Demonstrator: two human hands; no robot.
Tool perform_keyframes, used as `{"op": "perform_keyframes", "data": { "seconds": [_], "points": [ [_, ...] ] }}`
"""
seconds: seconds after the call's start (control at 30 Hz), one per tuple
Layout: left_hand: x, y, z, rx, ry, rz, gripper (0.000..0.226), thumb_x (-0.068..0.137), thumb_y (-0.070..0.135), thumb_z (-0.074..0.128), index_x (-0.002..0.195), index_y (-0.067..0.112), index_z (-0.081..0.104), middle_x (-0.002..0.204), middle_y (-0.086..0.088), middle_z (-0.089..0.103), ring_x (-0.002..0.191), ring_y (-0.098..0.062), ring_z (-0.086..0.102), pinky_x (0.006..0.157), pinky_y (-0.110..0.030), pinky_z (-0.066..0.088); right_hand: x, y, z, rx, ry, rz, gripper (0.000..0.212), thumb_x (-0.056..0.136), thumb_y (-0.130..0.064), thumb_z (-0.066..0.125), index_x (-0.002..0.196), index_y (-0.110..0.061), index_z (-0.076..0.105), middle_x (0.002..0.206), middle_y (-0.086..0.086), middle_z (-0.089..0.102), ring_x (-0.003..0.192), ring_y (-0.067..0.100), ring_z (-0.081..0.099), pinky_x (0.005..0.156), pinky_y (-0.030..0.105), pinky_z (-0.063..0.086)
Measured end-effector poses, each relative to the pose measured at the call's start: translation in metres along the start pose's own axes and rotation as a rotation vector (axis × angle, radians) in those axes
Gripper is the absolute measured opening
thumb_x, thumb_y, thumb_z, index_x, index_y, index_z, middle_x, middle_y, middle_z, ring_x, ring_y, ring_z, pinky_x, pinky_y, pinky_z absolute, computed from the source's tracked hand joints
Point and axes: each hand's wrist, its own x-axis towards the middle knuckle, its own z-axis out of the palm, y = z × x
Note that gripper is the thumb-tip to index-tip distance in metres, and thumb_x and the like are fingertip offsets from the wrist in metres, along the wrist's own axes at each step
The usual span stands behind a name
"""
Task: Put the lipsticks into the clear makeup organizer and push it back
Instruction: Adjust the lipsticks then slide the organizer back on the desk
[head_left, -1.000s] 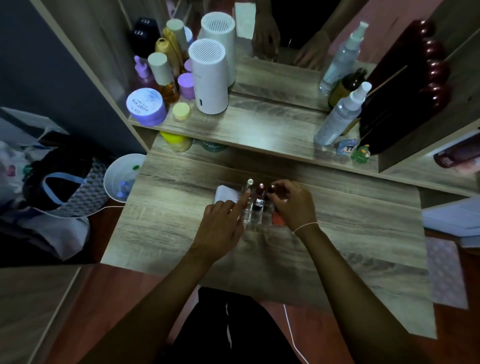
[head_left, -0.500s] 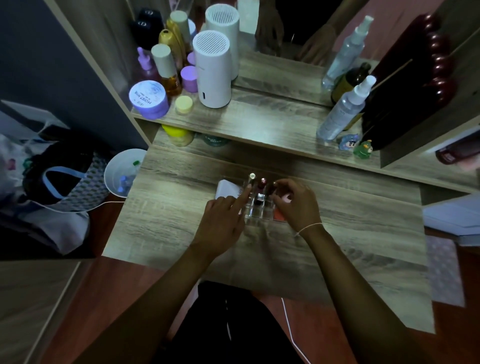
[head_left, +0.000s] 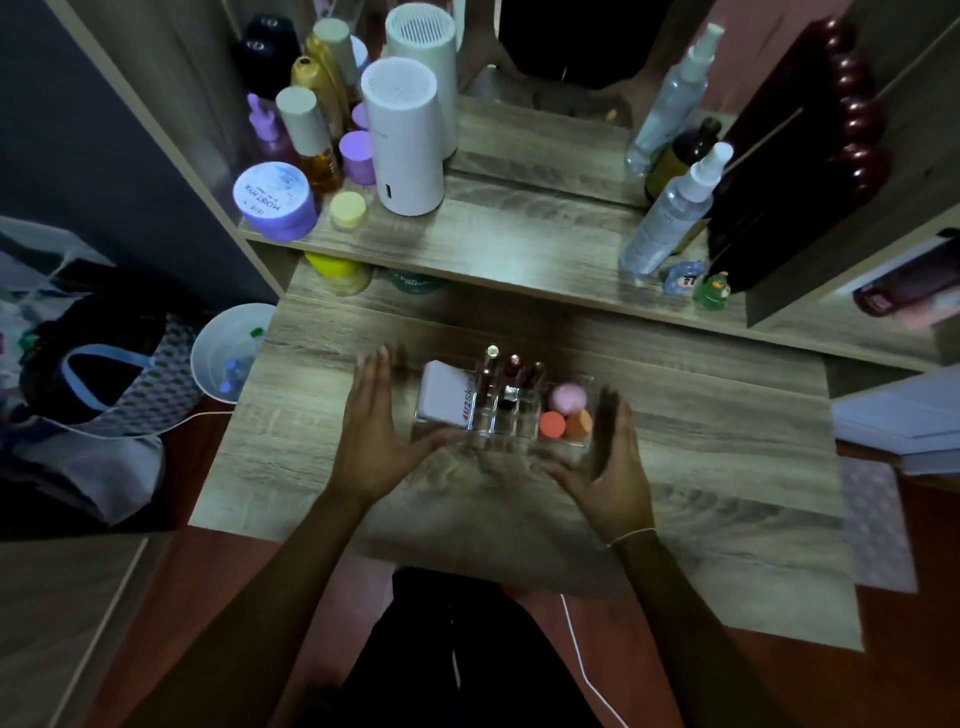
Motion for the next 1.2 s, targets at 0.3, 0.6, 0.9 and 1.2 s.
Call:
{"op": "perform_keyframes", "data": {
  "seconds": [0.3, 0.6, 0.9, 1.2],
  "points": [
    [0.004, -0.016, 0.026, 0.1, -0.128, 0.003, 0.104, 0.071, 0.058, 0.072, 0.148, 0.011, 0.02, 0.154, -0.013, 0.029, 0.143, -0.026, 0.02, 0.117, -0.052, 0.014, 0.006, 0.017, 0.032, -0.137, 0.032, 0.001, 0.113, 0.066, -0.065, 0.071, 0.151, -0.018, 0.013, 0.158, 0.004, 0.03, 0.145, 0.023, 0.027, 0.121, 0.046, 0.007],
    [0.01, -0.014, 0.031, -0.028, -0.086, 0.047, 0.085, 0.075, 0.049, 0.071, 0.143, 0.016, 0.031, 0.142, -0.007, 0.047, 0.134, -0.024, 0.038, 0.118, -0.052, 0.01, 0.009, 0.017, 0.045, -0.119, 0.132, 0.016, 0.096, 0.074, -0.053, 0.072, 0.148, -0.018, 0.021, 0.152, 0.009, 0.039, 0.142, 0.028, 0.033, 0.121, 0.046, 0.009],
    [0.01, -0.008, 0.027, -0.031, -0.058, 0.064, 0.081, 0.074, 0.036, 0.077, 0.141, 0.013, 0.037, 0.137, -0.009, 0.054, 0.125, -0.025, 0.047, 0.112, -0.057, 0.025, 0.009, 0.016, 0.047, -0.109, 0.194, 0.005, 0.078, 0.081, -0.05, 0.066, 0.143, -0.015, 0.034, 0.149, 0.013, 0.042, 0.142, 0.03, 0.032, 0.121, 0.051, 0.016],
    [0.009, -0.002, 0.027, -0.114, -0.087, 0.0, 0.083, 0.076, 0.025, 0.078, 0.145, 0.016, 0.032, 0.134, -0.013, 0.053, 0.118, -0.025, 0.055, 0.096, -0.038, 0.049, 0.01, 0.016, 0.044, -0.133, 0.195, -0.005, 0.075, 0.083, -0.044, 0.067, 0.144, -0.016, 0.033, 0.145, 0.011, 0.049, 0.137, 0.027, 0.041, 0.121, 0.044, 0.009]
  ]
}}
